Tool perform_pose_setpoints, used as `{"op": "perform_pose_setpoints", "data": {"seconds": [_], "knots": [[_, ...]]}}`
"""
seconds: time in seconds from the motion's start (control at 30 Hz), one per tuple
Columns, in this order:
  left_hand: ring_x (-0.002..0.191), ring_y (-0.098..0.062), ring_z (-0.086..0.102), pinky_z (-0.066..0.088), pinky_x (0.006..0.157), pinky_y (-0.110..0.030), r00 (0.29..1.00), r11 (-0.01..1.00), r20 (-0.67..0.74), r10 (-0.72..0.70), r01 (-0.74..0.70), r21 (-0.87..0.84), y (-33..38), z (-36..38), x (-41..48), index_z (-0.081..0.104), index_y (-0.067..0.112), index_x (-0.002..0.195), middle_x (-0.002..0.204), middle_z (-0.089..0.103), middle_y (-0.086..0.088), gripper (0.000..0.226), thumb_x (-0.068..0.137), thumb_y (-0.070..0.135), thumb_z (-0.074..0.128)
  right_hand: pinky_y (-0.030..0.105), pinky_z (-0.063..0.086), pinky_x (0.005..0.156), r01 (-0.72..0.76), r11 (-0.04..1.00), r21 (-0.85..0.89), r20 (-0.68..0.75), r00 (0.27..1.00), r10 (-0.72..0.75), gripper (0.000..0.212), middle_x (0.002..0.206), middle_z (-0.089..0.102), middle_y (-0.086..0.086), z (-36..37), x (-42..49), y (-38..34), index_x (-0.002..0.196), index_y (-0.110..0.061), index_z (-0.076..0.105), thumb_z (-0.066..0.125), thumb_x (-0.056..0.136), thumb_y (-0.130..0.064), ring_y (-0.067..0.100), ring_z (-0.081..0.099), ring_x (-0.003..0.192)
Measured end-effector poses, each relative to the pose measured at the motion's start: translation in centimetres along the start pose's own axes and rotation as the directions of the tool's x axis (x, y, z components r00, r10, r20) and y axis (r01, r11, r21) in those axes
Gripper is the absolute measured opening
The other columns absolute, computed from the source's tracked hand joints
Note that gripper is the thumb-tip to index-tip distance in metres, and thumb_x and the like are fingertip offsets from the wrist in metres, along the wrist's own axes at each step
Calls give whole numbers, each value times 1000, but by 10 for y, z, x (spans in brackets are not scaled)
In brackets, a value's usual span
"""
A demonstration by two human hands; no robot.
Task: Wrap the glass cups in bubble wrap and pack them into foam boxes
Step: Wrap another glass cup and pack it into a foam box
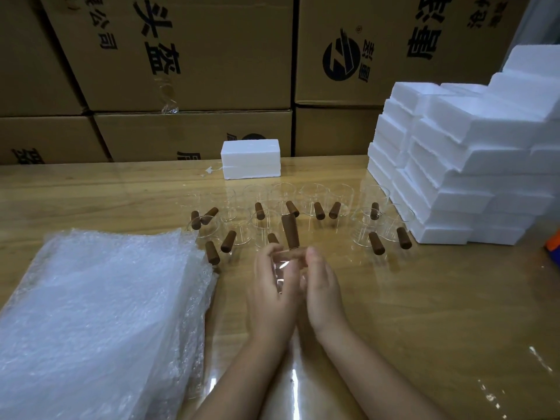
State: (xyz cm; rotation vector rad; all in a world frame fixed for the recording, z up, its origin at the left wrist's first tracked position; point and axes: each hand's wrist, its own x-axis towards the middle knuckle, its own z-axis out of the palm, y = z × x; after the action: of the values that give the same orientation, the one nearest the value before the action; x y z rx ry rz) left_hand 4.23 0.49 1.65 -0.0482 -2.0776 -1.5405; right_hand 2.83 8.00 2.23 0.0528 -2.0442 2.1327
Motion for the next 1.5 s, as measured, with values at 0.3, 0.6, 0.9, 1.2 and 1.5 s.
{"op": "perform_pose_setpoints", "data": {"seconds": [0.3,0.6,0.9,1.2,1.5], "knots": [[84,-3,62,48,72,-17,995,953,100,-1,31,-301,2,5,-1,49,24,108,94,65,9,43,78,54,48,10,42,72,322,883,-342,-2,939,-344,42,101,56,-12,-12,-4,-6,102,-28,56,30,81,-54,-10,54,89],[46,-13,56,31,36,-13,729,599,411,-547,684,-416,3,1,11,63,9,100,77,68,-9,64,89,64,32,22,40,48,566,468,-678,152,731,-665,75,85,65,4,-22,0,-10,113,-10,52,21,88,-73,18,63,60],[26,-8,28,18,32,-7,509,292,765,-394,859,-421,-6,-18,23,62,-5,112,75,62,-14,81,77,65,42,6,38,69,572,749,-333,21,799,-601,32,94,52,-16,-30,10,3,118,-34,51,36,95,-49,-6,51,80],[32,-14,49,34,31,-13,407,327,841,-356,897,-296,-8,-31,26,61,3,92,82,69,-21,59,86,59,42,16,41,52,342,907,-245,148,938,-314,19,63,61,-9,-40,15,-4,74,-30,50,45,88,-42,3,57,56],[28,-11,36,28,32,-15,849,678,356,-389,526,-513,-8,-7,13,52,4,108,73,69,-6,67,85,64,33,32,21,49,172,842,-512,-77,967,-245,40,46,29,-7,-36,13,1,59,-21,34,41,98,-25,9,26,46]]}}
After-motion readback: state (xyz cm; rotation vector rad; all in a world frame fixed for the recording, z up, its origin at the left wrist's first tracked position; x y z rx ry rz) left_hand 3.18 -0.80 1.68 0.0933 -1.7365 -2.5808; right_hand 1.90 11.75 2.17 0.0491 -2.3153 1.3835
